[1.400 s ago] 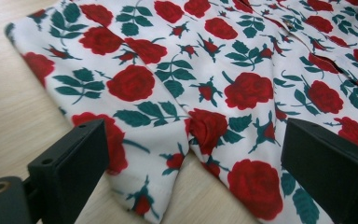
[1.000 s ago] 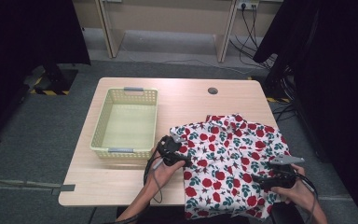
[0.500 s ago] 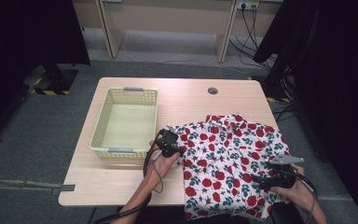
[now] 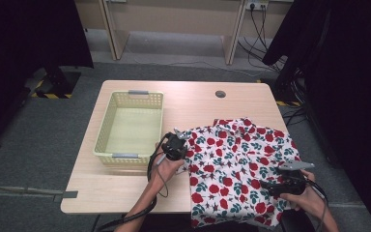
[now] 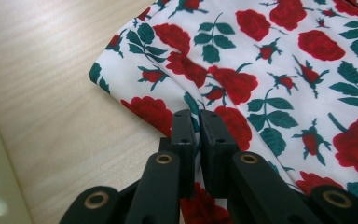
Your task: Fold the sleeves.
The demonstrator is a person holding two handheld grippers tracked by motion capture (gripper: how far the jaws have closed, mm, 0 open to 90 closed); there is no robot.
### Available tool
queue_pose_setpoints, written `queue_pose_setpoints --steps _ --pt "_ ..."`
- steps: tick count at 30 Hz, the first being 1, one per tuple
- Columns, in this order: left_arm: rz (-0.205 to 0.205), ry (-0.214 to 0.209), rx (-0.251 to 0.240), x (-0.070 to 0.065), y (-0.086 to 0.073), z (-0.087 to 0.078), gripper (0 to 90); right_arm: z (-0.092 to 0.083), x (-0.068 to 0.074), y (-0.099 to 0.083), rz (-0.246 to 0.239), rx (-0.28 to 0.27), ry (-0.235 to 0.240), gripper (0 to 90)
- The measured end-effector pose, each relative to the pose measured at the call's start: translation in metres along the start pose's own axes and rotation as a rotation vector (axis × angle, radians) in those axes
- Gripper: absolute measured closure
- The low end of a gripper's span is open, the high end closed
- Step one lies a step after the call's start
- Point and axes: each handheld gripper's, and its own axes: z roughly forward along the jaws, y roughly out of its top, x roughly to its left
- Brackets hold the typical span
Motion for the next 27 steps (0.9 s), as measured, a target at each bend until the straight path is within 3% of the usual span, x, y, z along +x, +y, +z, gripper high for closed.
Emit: queue_pose_setpoints --steps 4,8,11,17,22,25,27 --pt "0.02 -0.002 -0.037 -0.005 0.008 -0.006 85.2 0.0 0.0 0.0 -0.001 0.001 0.0 9.0" --pt "0.117 0.019 -0.064 -0.027 0.021 -0.011 85.2 0.0 0.0 0.001 -0.001 0.0 0.0 9.0" --pt "0.166 -0.019 -0.066 -0.046 0.032 -0.009 85.1 0.001 0.0 0.0 -0.002 -0.002 0.0 9.0" --pt "0.174 -0.148 -0.059 -0.074 0.042 0.006 84.2 0.001 0.0 0.0 -0.004 -0.004 0.003 9.0" --pt "0.139 -0.259 -0.091 -0.086 0.047 0.012 76.9 0.001 0.0 0.0 -0.004 -0.005 0.005 9.0" --pt "0.125 -0.286 -0.117 -0.089 0.05 0.008 71.5 0.001 0.0 0.001 -0.002 -0.002 0.005 8.9" --pt "0.127 -0.28 -0.119 -0.087 0.051 0.005 67.0 0.001 0.0 0.0 -0.005 -0.006 0.005 8.9"
